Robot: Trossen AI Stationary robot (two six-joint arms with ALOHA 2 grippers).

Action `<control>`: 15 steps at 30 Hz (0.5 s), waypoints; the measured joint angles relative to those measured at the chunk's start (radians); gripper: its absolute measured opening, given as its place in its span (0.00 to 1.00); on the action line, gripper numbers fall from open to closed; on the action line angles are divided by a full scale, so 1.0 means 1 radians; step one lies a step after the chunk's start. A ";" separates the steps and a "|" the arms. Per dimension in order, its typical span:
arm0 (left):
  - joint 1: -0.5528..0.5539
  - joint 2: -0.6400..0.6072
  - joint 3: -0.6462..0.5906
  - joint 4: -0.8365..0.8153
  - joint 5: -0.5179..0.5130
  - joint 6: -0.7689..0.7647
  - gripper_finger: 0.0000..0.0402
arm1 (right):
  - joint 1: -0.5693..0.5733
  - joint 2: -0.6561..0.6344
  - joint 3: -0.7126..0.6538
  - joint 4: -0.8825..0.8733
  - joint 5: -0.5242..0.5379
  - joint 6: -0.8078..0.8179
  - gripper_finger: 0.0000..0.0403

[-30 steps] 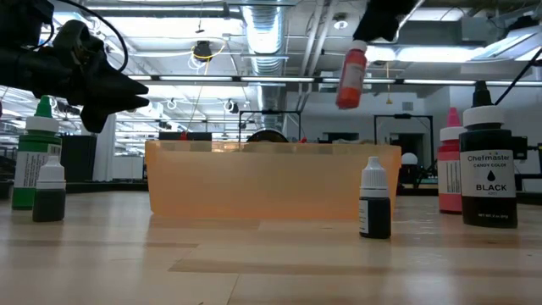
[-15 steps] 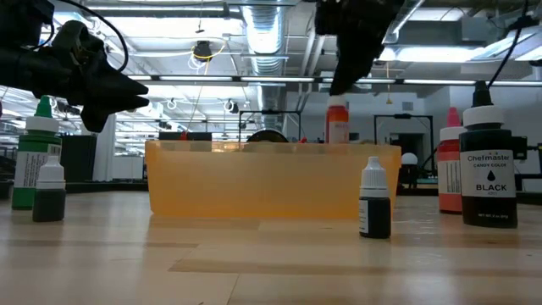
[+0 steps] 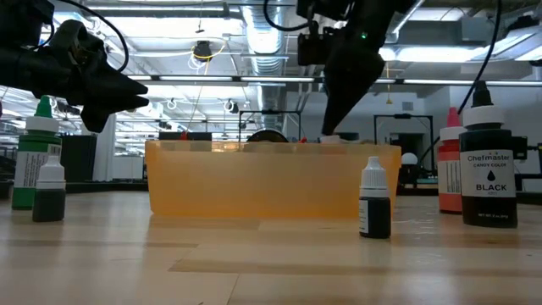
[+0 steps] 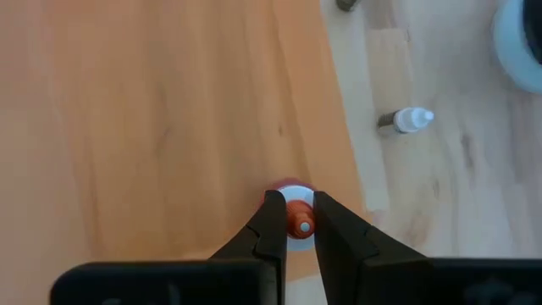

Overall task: Pick & Place food coloring
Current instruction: Put the large orange food coloring bottle into the orange container

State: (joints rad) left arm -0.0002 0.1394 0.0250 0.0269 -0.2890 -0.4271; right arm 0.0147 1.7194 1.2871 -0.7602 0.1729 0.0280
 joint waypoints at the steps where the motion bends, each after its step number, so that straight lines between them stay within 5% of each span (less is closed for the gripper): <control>1: 0.000 0.000 0.000 0.000 0.000 0.000 0.30 | 0.000 0.001 0.001 0.002 0.004 -0.001 0.09; 15: 0.000 0.000 0.000 0.000 0.000 0.000 0.30 | -0.008 -0.007 -0.003 0.002 0.036 -0.004 0.12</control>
State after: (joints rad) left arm -0.0006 0.1394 0.0247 0.0269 -0.2893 -0.4267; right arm 0.0070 1.7126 1.2839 -0.7584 0.2089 0.0241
